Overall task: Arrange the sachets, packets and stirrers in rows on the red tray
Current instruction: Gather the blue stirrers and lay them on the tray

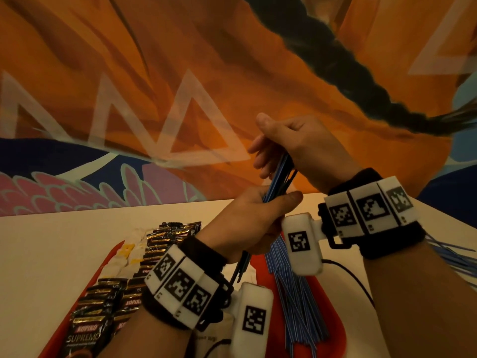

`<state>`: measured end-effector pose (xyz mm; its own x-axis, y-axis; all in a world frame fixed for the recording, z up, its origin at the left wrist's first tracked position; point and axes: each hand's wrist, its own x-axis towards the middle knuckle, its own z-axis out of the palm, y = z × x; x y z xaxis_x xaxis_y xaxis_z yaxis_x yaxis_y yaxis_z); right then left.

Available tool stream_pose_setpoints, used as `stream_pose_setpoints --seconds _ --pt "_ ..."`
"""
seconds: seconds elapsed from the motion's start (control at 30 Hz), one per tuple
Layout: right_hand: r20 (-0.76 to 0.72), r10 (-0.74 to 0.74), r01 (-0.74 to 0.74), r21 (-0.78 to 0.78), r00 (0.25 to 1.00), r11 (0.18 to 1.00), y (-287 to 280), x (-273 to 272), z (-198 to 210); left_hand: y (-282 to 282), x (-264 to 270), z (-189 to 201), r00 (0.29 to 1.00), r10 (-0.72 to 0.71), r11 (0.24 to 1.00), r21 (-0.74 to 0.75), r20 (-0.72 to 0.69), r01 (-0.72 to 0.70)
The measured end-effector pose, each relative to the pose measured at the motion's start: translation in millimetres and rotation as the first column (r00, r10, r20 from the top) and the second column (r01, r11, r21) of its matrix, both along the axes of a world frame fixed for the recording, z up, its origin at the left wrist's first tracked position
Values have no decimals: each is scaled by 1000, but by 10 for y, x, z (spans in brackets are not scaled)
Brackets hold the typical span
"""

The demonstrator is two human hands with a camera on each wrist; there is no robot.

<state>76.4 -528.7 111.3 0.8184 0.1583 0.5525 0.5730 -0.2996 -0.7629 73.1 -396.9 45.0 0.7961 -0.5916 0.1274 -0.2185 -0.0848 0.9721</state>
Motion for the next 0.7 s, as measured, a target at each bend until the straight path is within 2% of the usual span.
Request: stream_pose_setpoints --seconds 0.07,0.17,0.2,0.27,0.37,0.47,0.63,0.7 --pt "33 55 -57 78 998 995 -1 2 -13 3 11 0 1000 5 998 -61 -7 -6" --pt "92 28 -55 308 995 950 7 27 -100 14 32 32 999 41 968 -247 -36 -49" --pt "85 25 -55 375 996 925 17 30 -143 24 39 48 998 51 946 -319 -48 -64" --pt "16 81 -81 408 997 909 47 29 -249 57 60 79 995 69 894 -438 -66 -92" --pt "-151 232 -182 287 961 940 112 39 -381 142 127 97 994 80 820 -563 -69 -105" --pt "-274 311 -282 140 910 949 146 59 -457 237 191 120 991 112 736 -664 -76 -134" --pt "-413 273 -307 -18 869 951 250 32 -585 380 253 206 965 212 495 -834 -156 -244" --pt "-450 283 -348 -66 847 935 334 27 -644 409 285 203 952 245 426 -862 -182 -274"
